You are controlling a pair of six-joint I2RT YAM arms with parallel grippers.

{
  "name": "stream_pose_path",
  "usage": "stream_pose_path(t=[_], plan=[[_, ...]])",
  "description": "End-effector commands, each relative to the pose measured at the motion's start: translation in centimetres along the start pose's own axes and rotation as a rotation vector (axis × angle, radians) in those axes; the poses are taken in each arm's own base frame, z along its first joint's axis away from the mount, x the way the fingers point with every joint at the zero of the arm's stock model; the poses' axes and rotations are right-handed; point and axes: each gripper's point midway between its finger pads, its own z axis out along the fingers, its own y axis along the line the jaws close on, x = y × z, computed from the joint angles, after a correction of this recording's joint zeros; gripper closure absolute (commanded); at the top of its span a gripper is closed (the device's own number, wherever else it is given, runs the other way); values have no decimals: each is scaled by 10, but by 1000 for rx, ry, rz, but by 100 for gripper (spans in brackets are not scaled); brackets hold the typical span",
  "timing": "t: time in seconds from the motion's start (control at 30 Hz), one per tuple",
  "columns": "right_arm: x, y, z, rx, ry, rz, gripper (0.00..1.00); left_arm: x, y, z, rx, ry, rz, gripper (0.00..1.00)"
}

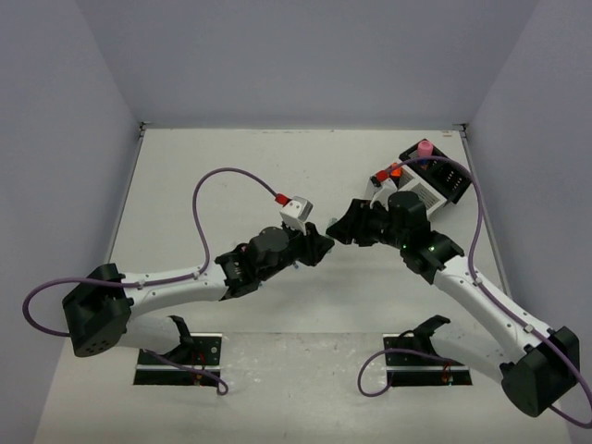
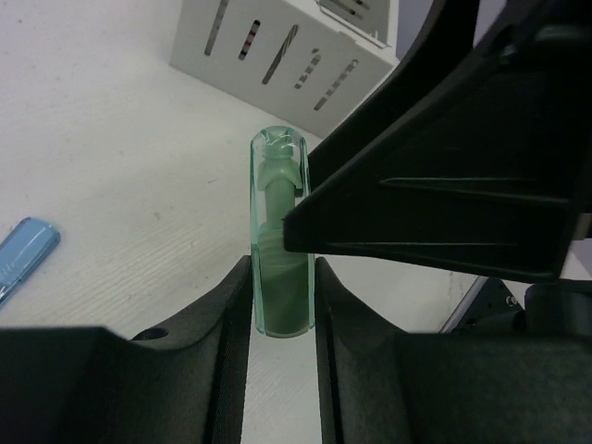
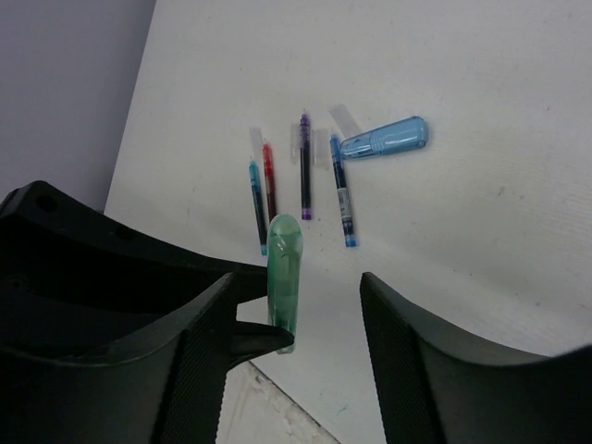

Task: Sort the stationery into containers
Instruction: Pick up the stationery from the center of the board, then place the stationery in the storage box.

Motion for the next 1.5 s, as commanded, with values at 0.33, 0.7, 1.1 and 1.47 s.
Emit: stream_pose_path(t=[0.33, 0.7, 1.1, 1.47], plan=[[-20, 19, 8, -33, -92, -8, 100, -32, -28, -6, 130, -101, 39, 80], [-147, -145, -60, 659, -554, 172, 100, -11, 26, -23, -170, 11, -42, 0], [-252, -268, -143, 1364, -907, 220, 100, 13, 40, -64, -213, 178, -21, 0], [-239, -313, -107, 1351, -757, 240, 30, 17, 56, -66, -298, 208, 11, 0]])
